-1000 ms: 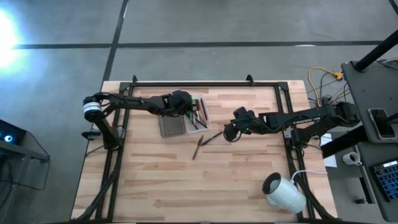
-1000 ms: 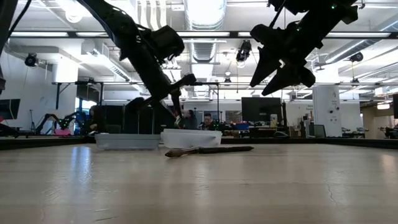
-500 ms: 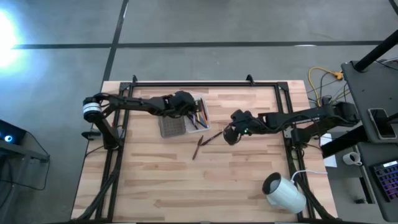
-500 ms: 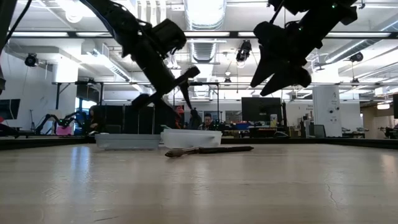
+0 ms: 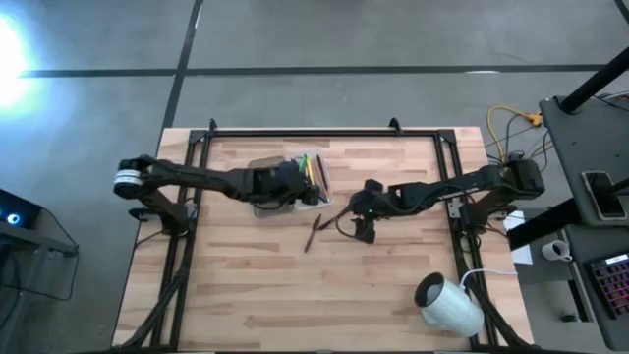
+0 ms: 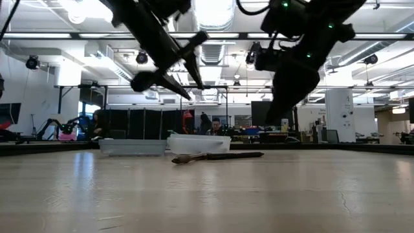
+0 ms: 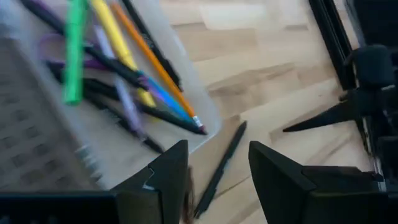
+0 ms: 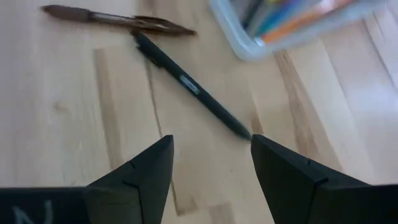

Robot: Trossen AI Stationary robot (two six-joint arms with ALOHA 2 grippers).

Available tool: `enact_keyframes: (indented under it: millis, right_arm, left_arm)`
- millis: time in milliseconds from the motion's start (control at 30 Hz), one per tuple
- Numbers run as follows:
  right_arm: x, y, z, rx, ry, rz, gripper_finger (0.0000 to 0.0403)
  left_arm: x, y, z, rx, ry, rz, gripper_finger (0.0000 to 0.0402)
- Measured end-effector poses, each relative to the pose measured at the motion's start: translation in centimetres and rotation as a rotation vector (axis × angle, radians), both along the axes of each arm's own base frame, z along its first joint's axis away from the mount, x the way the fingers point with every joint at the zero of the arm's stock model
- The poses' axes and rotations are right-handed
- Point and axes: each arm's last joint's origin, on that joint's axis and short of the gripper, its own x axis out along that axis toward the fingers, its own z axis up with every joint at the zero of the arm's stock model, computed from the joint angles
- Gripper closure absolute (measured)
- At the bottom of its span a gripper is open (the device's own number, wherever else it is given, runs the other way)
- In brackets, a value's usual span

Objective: Pick & place school supplies into a supply box
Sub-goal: Put the black pen into the supply box

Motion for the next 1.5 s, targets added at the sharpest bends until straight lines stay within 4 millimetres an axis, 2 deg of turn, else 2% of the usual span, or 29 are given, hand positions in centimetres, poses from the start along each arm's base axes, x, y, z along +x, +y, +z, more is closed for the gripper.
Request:
enact_keyframes:
  millis: [200, 333, 500, 667, 900, 1133, 1233, 1333, 1500]
  right_arm:
    - [2.5, 0.1, 0.0, -0.137, 0.102, 0.286, 0.0197]
    - [4.4, -0.2, -1.1, -0.175, 0.205, 0.378, 0.0197]
    - [6.3, -1.0, -2.0, -0.164, 0.307, 0.391, 0.0197]
    - [7.6, -1.5, -2.2, -0.176, 0.329, 0.416, 0.0197]
    - [7.2, -1.6, -2.8, -0.169, 0.356, 0.426, 0.0198]
    - [7.8, -2.0, -4.8, -0.112, 0.368, 0.434, 0.0198]
    - [8.1, -2.0, -4.9, -0.098, 0.386, 0.420, 0.0198]
    - [8.4, -2.3, -4.6, -0.042, 0.394, 0.384, 0.0204]
    - [8.8, -4.0, -4.4, 0.179, 0.350, 0.222, 0.0228]
  left_arm:
    - [-2.5, -2.9, 2.2, 0.074, -0.071, 0.036, 0.0248]
    - [-4.1, -3.8, 2.7, 0.082, -0.101, 0.015, 0.0248]
    - [-5.7, -4.5, 2.7, 0.060, -0.137, 0.037, 0.0248]
    - [-7.1, -5.0, 2.0, 0.048, -0.141, 0.037, 0.0248]
    - [-9.1, -5.0, 0.8, 0.033, -0.155, 0.044, 0.0248]
    - [-11.6, -4.6, -0.1, 0.032, -0.168, 0.045, 0.0248]
    - [-13.1, -4.4, -0.6, 0.026, -0.175, 0.040, 0.0248]
    - [-14.5, -4.2, -0.9, 0.019, -0.204, 0.039, 0.0248]
    - [-16.7, -3.9, -1.0, 0.016, -0.272, 0.032, 0.0248]
